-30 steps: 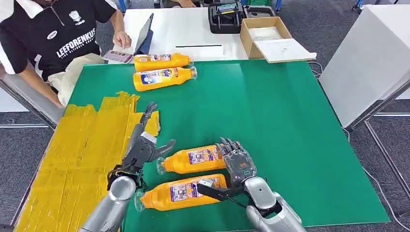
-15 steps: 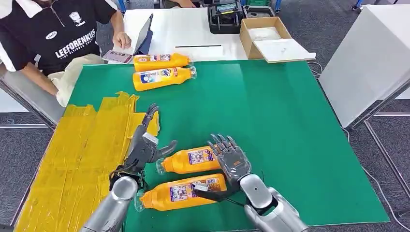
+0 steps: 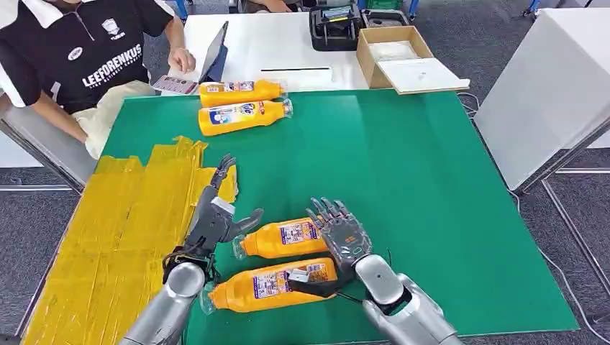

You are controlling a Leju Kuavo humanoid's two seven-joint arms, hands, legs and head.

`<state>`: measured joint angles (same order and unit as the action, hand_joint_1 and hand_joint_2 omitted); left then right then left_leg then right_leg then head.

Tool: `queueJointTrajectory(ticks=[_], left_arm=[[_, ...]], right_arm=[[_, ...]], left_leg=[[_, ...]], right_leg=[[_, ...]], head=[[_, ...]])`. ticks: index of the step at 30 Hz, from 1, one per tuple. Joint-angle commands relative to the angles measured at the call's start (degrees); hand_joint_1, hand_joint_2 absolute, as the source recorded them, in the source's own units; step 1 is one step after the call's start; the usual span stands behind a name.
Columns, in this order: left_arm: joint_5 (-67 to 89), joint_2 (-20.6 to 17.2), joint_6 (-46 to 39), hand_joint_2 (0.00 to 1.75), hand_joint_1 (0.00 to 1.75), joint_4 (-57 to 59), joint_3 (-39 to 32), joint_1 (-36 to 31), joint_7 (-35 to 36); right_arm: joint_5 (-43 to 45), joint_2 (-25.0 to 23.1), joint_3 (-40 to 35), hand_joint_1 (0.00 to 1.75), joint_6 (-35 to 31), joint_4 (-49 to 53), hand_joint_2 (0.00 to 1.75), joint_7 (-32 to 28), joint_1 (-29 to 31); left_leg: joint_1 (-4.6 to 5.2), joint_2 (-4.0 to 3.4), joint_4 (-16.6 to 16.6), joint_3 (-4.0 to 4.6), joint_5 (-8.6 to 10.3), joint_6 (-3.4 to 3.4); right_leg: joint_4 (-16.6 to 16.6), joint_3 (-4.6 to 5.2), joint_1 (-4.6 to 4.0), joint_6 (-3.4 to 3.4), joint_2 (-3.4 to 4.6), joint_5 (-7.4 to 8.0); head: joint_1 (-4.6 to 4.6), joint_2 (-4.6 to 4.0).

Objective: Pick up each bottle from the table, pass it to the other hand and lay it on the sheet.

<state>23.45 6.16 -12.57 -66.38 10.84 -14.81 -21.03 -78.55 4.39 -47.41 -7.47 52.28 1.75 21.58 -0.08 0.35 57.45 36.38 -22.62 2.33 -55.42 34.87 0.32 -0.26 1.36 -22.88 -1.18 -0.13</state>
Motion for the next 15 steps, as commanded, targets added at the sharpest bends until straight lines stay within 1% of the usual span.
queueJointTrajectory(ticks=[1, 4, 6, 12, 13, 15], left_arm=[[-0.2, 0.6, 0.8, 1.75, 0.0, 3.5, -0.8, -0.7, 0.7], [-0.4, 0.9, 1.0, 1.75, 0.0, 4.8, -0.5, -1.9, 1.1], [-0.5, 1.1, 1.0, 1.75, 0.0, 5.6, 0.0, -2.8, 1.3], [-1.9, 1.3, 0.4, 1.75, 0.0, 8.2, 1.5, -4.4, 0.6], [-2.0, 1.3, 0.3, 1.75, 0.0, 8.3, 1.7, -4.5, 0.6], [-2.0, 1.4, 0.1, 1.75, 0.0, 8.9, 2.1, -4.9, 0.5]], right_arm=[[10.2, -1.2, 6.3, 0.0, 9.2, -8.1, 1.75, -0.2, 1.6], [13.2, -0.8, 7.1, 0.0, 12.6, -9.7, 1.75, -0.3, 4.1], [15.8, -0.6, 7.9, 0.0, 13.8, -11.6, 1.75, -0.6, 5.7], [20.6, 0.2, 7.9, 0.0, 16.1, -16.3, 1.75, -1.5, 8.0], [20.8, 0.2, 7.8, 0.0, 16.0, -16.7, 1.75, -1.4, 8.3], [21.2, 0.0, 7.7, 0.0, 16.1, -17.8, 1.75, -1.1, 8.9]], left_leg=[[0.04, 0.07, 0.0, -0.31, -0.07, -0.2], [0.03, 0.08, 0.0, -0.28, -0.01, -0.13], [0.01, 0.08, 0.0, -0.19, 0.03, -0.09], [0.06, 0.22, 0.0, -0.25, 0.14, -0.02], [0.06, 0.15, 0.0, -0.23, 0.14, 0.01], [0.07, 0.2, 0.0, -0.24, 0.15, 0.0]], right_leg=[[0.0, -0.33, 0.03, 0.03, -0.25, -0.11], [0.0, -0.29, 0.02, 0.01, -0.22, -0.05], [0.0, -0.21, 0.0, 0.01, -0.19, -0.01], [0.0, -0.3, 0.04, 0.08, -0.36, 0.04], [0.0, -0.27, 0.03, 0.08, -0.27, 0.06], [0.0, -0.29, 0.03, 0.04, -0.35, 0.1]], head=[[-0.02, 0.0], [-0.02, 0.0], [0.0, 0.0], [-0.02, 0.0], [-0.02, 0.0], [-0.02, 0.0]])
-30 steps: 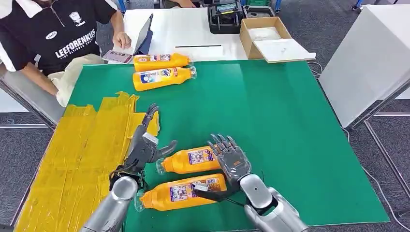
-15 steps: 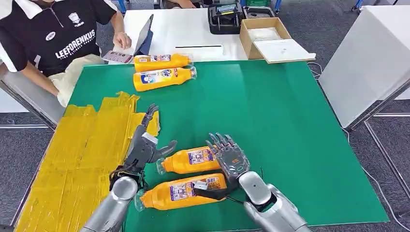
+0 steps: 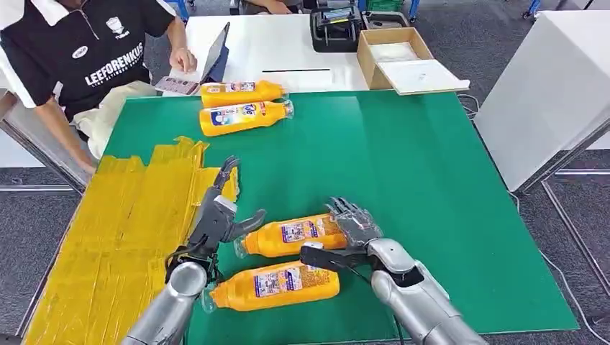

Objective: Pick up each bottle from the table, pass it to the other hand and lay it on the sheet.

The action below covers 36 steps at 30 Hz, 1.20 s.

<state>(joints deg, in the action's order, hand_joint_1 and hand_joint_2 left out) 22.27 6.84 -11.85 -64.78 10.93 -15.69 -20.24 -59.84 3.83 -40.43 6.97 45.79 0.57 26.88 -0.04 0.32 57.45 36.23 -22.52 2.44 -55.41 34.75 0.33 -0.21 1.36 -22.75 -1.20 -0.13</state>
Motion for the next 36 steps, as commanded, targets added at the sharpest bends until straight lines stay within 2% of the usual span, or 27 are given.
queueJointTrajectory(ticks=[1, 5, 19, 30, 36], left_arm=[[-1.0, 0.7, -0.8, 1.75, 0.0, 8.0, 2.4, -4.4, -0.4], [-1.8, 0.6, -1.3, 1.75, 0.0, 8.6, 2.6, -4.3, -0.8], [-3.6, 0.6, -1.6, 1.75, 0.0, 9.6, 2.0, -4.4, -1.3], [-4.9, 0.6, -1.9, 1.75, 0.0, 8.6, 1.6, -3.1, -2.1], [-4.8, 0.7, -1.9, 1.75, 0.0, 8.6, 1.5, -3.0, -2.1]], right_arm=[[2.9, 0.5, 0.4, 0.0, 1.7, -12.3, 1.75, 0.1, 4.1], [3.0, 0.7, -0.2, 0.0, 1.1, -13.8, 1.75, 0.3, 4.7], [1.9, 0.8, -2.0, 0.0, -0.7, -13.7, 1.75, 1.3, 4.1], [-6.7, 0.9, -6.6, 0.0, -4.2, -8.4, 1.75, 1.8, 5.9], [-9.3, -0.5, -7.5, 0.0, -4.9, -9.6, 1.75, 1.5, 6.7]], left_leg=[[0.02, 0.26, 0.0, -0.1, 0.06, -0.13], [0.05, 0.13, 0.0, -0.08, 0.1, -0.02], [0.06, 0.21, 0.0, -0.02, 0.44, -0.09], [0.13, 0.04, 0.0, 0.06, 0.54, 0.04], [0.12, -0.01, -0.1, 0.16, 0.54, 0.04]], right_leg=[[0.0, -0.2, 0.01, -0.02, -0.4, -0.02], [0.0, -0.13, 0.02, -0.09, -0.2, 0.09], [0.1, -0.06, 0.02, -0.06, -0.32, 0.39], [0.0, 0.08, 0.03, -0.19, -0.14, 0.6], [0.1, 0.12, 0.05, -0.1, -0.1, 0.76]], head=[[0.02, 0.0], [0.0, 0.0], [0.0, 0.0], [0.0, 0.0], [0.02, 0.0]])
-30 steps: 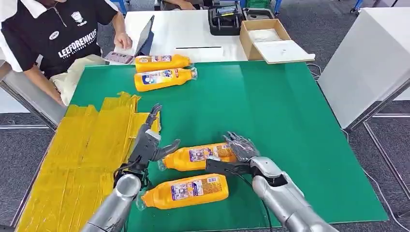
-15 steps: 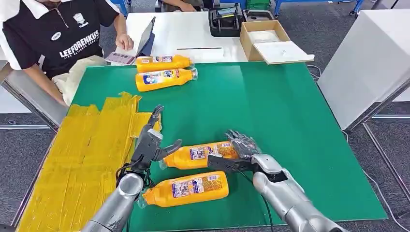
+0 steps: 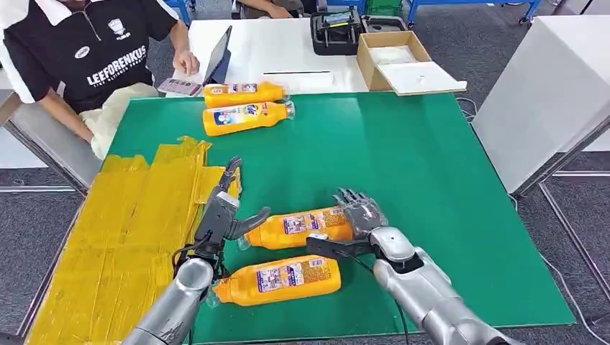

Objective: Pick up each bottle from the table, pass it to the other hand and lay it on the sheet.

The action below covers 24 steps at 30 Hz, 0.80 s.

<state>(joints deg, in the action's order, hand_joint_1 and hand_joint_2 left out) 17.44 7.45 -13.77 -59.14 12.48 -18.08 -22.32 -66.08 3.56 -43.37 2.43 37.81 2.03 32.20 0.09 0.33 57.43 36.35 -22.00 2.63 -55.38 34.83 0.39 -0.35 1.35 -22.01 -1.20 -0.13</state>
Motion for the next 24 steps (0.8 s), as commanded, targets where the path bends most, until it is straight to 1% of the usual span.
queueJointTrajectory(ticks=[1, 2, 4, 7, 10, 12, 15, 16, 18, 19, 24], left_arm=[[0.0, 0.1, 0.1, 1.75, 0.0, 2.9, 0.0, -0.6, -0.1], [0.0, 0.1, 0.1, 1.75, 0.0, 2.9, 0.0, -0.6, -0.1], [-0.1, 0.3, 0.1, 1.75, 0.0, 3.4, 0.0, -1.0, -0.1], [-0.4, 0.7, 0.3, 1.75, 0.0, 5.2, 0.2, -2.4, -0.3], [-0.4, 0.7, 0.2, 1.75, 0.0, 5.6, 0.2, -2.6, -0.4], [-0.5, 0.7, 0.3, 1.75, 0.0, 5.9, 0.3, -2.7, -0.6], [-1.0, 1.1, 0.6, 1.75, 0.0, 7.1, 0.6, -3.0, -1.2], [-1.0, 1.2, 0.6, 1.75, 0.0, 7.4, 0.7, -3.1, -1.3], [-1.2, 1.6, 0.8, 1.75, 0.0, 8.1, 0.8, -3.7, -1.5], [-1.3, 2.0, 0.9, 1.75, 0.0, 8.8, 0.9, -4.4, -1.6], [-1.7, 2.7, 0.1, 1.75, 0.0, 10.4, 1.1, -5.8, -1.4]], right_arm=[[-3.1, -0.2, -4.6, 0.0, -0.3, -1.6, 1.75, 0.0, 1.3], [-3.1, -0.2, -4.6, 0.0, -0.3, -1.6, 1.75, 0.0, 1.3], [-4.0, -1.3, -5.0, 0.0, -1.4, -4.7, 1.75, -1.0, 2.1], [-3.9, -1.8, -6.0, 0.0, 0.1, -9.1, 1.75, -5.1, 4.5], [-3.9, -1.8, -6.0, 0.0, 0.1, -9.3, 1.75, -5.4, 4.7], [-3.6, -1.9, -6.0, 0.0, 0.3, -10.0, 1.75, -5.9, 5.0], [-1.8, -2.0, -5.5, 0.0, 2.1, -11.4, 1.75, -9.0, 6.9], [-1.3, -2.1, -5.4, 0.0, 2.8, -11.8, 1.75, -9.9, 7.3], [1.0, -2.7, -4.5, 0.0, 5.4, -12.8, 1.75, -12.4, 8.2], [2.5, -3.0, -4.0, 0.0, 7.7, -13.4, 1.75, -13.6, 9.3], [4.6, -2.9, -3.8, 0.0, 11.9, -14.7, 1.75, -13.5, 12.2]], left_leg=[[0.0, -0.04, 0.0, 0.08, 0.03, -0.18], [0.0, -0.02, 0.0, 0.04, 0.19, -0.09], [-0.01, 0.01, 0.0, 0.03, 0.18, -0.1], [-0.02, 0.01, 0.0, 0.04, 0.16, -0.07], [-0.04, 0.04, 0.0, 0.17, 0.19, -0.17], [-0.06, 0.0, 0.0, 0.12, 0.2, -0.14], [-0.06, -0.02, 0.0, 0.12, 0.18, -0.08], [-0.05, 0.01, 0.0, 0.17, 0.21, -0.16], [-0.05, -0.02, 0.0, 0.18, 0.21, -0.15], [-0.05, 0.02, 0.0, 0.18, 0.21, -0.12], [-0.04, 0.03, 0.1, 0.29, 0.25, -0.23]], right_leg=[[0.0, 0.09, 0.0, 0.04, -0.1, 0.01], [0.0, 0.05, 0.0, 0.02, -0.08, 0.01], [0.0, 0.05, 0.0, 0.03, -0.12, -0.01], [0.0, 0.07, 0.0, 0.03, -0.09, 0.0], [-0.1, 0.21, -0.01, 0.04, -0.19, 0.01], [0.0, 0.15, -0.03, 0.07, -0.14, 0.04], [0.0, 0.18, -0.03, 0.07, -0.07, 0.04], [0.0, 0.23, -0.02, 0.09, -0.16, 0.05], [-0.1, 0.25, -0.01, 0.11, -0.11, 0.08], [-0.1, 0.24, -0.02, 0.1, -0.12, 0.07], [-0.1, 0.33, 0.0, 0.12, -0.16, 0.07]], head=[[0.0, 0.0], [0.0, 0.0], [0.0, 0.0], [0.0, 0.0], [0.0, 0.0], [0.0, 0.0], [0.0, 0.0], [0.0, 0.0], [0.0, 0.0], [0.02, 0.0], [0.0, 0.0]])
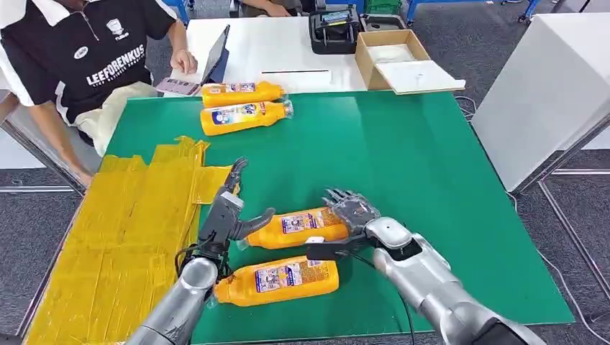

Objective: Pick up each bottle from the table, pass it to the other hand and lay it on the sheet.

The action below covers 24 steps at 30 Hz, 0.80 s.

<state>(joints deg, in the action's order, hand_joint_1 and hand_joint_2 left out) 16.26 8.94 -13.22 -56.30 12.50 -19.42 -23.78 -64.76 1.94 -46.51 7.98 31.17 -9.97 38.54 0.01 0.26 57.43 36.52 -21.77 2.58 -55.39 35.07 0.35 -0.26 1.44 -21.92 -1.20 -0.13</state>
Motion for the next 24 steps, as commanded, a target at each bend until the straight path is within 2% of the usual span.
queueJointTrajectory(ticks=[1, 14, 15, 24], left_arm=[[-0.8, 1.1, -1.2, 1.75, 0.0, 7.8, 1.2, -4.6, 0.0], [-1.6, 1.0, -1.1, 1.75, 0.0, 8.3, 1.9, -4.8, -0.2], [-1.5, 1.2, -0.9, 1.75, 0.0, 8.8, 2.2, -5.1, -0.1], [-1.5, 1.6, -1.2, 1.75, 0.0, 10.4, 2.9, -6.2, 0.1]], right_arm=[[3.3, -1.1, -1.2, 0.0, 6.1, -8.3, 1.75, -1.2, 6.4], [2.1, -0.5, -3.3, 0.02, 5.7, -8.4, 1.75, 0.4, 6.5], [2.2, -0.1, -3.3, 1.73, 5.4, -8.0, 1.75, 0.4, 6.1], [2.2, 0.9, -3.4, 1.75, 4.2, -6.6, 1.75, 1.6, 4.1]], left_leg=[[0.05, 0.09, 0.1, 0.14, 0.01, -0.22], [0.03, 0.11, 0.0, 0.35, 0.02, -0.15], [0.03, 0.11, 0.0, 0.36, 0.01, -0.15], [0.01, 0.12, 0.0, 0.32, 0.01, -0.13]], right_leg=[[-0.1, 0.11, 0.05, 0.03, -0.28, -0.04], [-0.1, 0.28, 0.03, 0.03, -0.26, -0.05], [-0.1, 0.29, 0.03, 0.03, -0.25, -0.06], [0.0, 0.25, 0.01, 0.02, -0.25, -0.04]], head=[[0.02, 0.0], [0.0, 0.0], [0.0, 0.0], [0.02, 0.0]])
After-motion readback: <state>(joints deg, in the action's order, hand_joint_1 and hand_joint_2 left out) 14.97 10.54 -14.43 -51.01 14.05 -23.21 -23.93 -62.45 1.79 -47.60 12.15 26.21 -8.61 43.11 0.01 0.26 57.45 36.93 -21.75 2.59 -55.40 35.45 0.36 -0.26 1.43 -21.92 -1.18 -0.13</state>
